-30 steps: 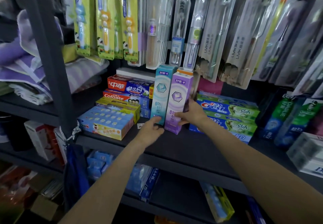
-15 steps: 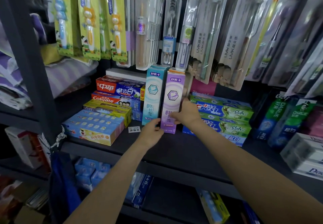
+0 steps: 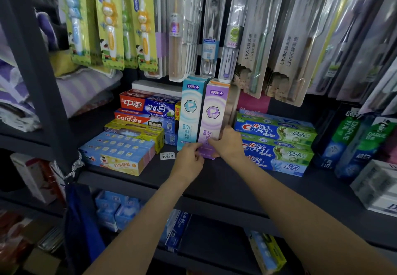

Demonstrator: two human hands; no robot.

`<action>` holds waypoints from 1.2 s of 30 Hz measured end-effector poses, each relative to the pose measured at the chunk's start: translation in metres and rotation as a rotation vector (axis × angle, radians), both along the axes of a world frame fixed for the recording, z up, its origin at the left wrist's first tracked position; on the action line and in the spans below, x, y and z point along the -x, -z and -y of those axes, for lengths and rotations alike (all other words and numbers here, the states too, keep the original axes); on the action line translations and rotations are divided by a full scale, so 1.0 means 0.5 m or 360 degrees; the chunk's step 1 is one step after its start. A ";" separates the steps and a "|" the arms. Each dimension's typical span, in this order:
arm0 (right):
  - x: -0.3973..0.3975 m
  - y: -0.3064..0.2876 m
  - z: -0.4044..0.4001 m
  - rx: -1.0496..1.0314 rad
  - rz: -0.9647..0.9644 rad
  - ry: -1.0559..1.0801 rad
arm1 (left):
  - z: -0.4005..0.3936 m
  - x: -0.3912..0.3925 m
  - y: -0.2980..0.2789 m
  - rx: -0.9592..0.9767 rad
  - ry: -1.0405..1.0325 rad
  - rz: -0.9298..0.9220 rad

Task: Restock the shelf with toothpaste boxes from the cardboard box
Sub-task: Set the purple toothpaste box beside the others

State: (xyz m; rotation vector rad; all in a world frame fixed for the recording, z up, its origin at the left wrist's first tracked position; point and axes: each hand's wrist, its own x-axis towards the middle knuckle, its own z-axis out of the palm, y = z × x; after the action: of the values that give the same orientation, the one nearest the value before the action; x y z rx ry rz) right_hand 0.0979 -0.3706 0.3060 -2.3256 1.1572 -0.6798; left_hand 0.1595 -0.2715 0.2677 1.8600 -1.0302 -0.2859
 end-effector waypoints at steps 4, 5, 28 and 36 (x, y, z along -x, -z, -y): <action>0.007 0.004 -0.003 0.0009 0.0073 -0.0043 | -0.003 0.003 0.001 0.0023 -0.0057 0.0031; 0.008 0.005 -0.002 0.0000 0.0090 -0.0046 | -0.004 0.003 0.003 0.0030 -0.0071 0.0033; 0.354 0.488 -0.361 -0.0286 -0.0824 -0.1323 | -0.446 0.210 0.491 -0.0847 0.0269 0.0164; 0.337 1.060 -0.452 -0.1262 -0.1321 -0.0737 | -0.517 0.243 0.846 -0.1709 0.0325 -0.0348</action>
State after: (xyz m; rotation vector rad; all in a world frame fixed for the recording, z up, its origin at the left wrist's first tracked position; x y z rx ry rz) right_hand -0.0703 -0.1447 -0.2238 -2.0098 0.8614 0.8457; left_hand 0.0379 -0.0128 -0.1551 2.5487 -0.9825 -1.3391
